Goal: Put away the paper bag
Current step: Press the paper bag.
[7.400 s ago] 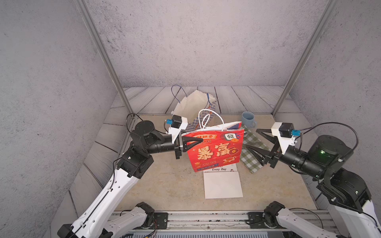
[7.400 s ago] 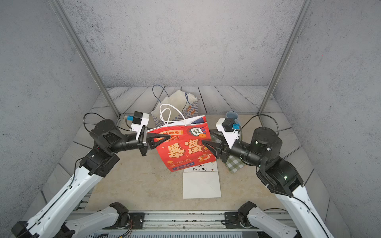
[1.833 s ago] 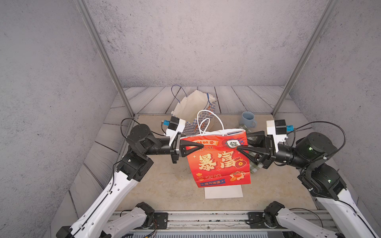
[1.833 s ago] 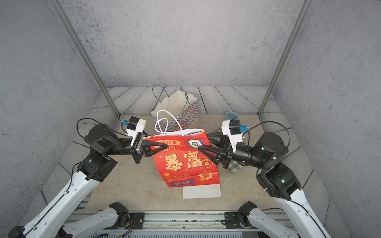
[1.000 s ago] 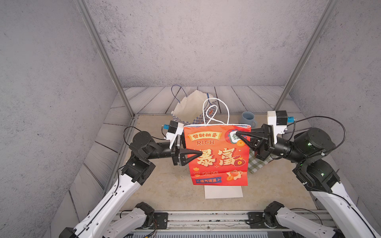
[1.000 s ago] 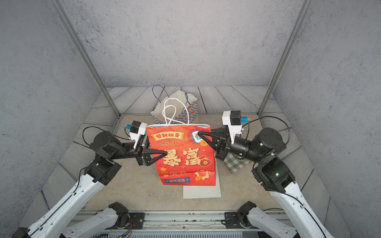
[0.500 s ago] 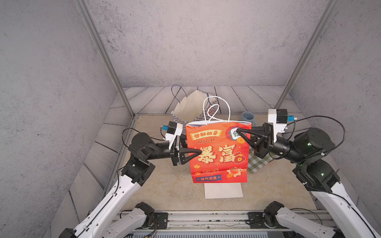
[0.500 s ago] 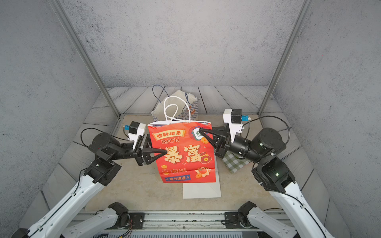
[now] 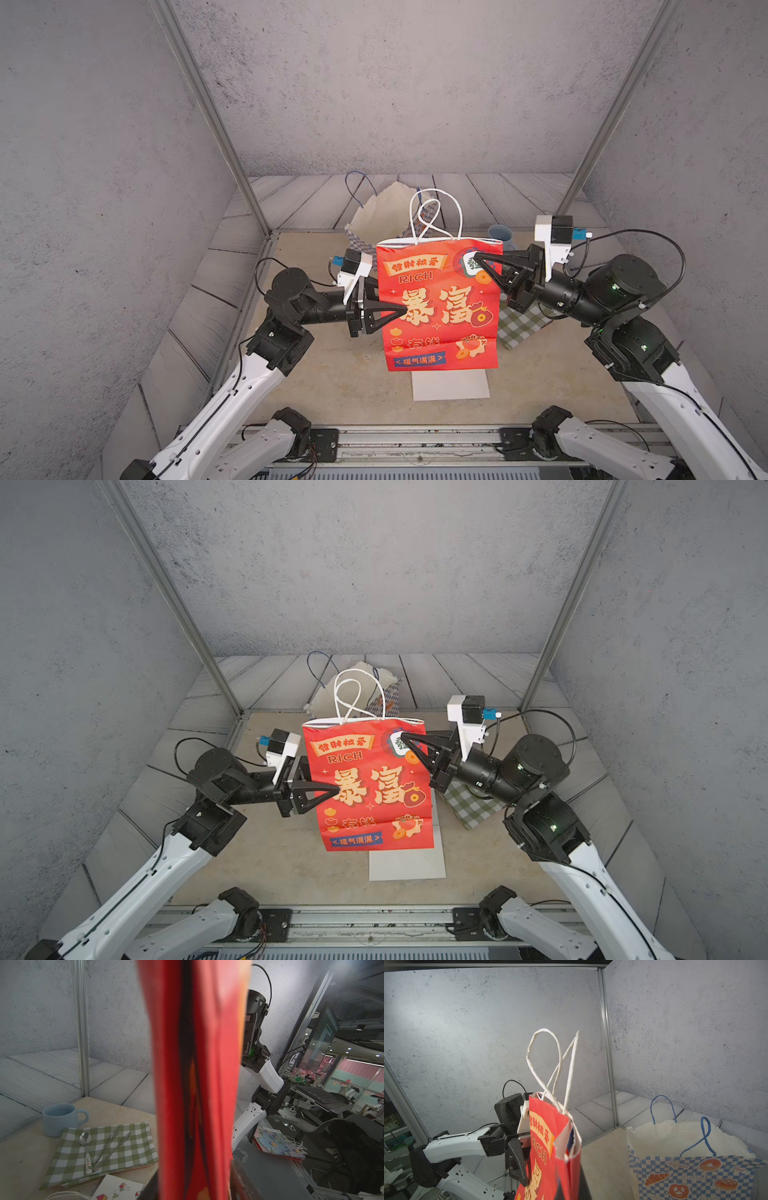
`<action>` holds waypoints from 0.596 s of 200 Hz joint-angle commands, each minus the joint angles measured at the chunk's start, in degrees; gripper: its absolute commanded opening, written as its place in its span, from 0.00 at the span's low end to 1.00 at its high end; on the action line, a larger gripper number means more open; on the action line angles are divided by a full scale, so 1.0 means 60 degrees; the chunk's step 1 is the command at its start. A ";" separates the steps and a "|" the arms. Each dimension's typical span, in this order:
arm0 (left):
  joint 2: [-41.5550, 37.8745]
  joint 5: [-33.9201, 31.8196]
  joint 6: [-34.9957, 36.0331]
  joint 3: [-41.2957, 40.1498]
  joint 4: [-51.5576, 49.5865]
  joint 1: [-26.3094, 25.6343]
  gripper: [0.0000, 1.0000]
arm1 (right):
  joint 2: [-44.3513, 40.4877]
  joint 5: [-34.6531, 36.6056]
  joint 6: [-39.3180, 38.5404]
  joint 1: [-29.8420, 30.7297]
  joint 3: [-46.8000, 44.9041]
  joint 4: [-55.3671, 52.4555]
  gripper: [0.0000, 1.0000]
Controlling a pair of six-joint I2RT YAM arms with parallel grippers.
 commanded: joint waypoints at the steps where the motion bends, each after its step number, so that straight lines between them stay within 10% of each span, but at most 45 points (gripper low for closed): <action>1: -0.0040 0.0294 0.0139 -0.0033 -0.0260 0.0018 0.35 | -0.0049 0.0681 -0.0095 0.0003 0.0228 0.0575 0.00; 39: -0.0120 0.0217 0.0129 0.0026 -0.0328 0.0018 0.25 | 0.0024 0.0879 -0.0216 -0.0001 0.0240 0.0422 0.00; 71: -0.0194 0.0170 0.0245 -0.0027 -0.0616 0.0019 0.60 | 0.0108 0.0976 -0.0060 0.0001 0.0171 0.0701 0.00; 119: -0.0114 0.0242 0.0139 -0.0409 -0.0432 0.0010 0.61 | 0.0156 0.1256 0.0155 0.0001 0.0156 0.0979 0.00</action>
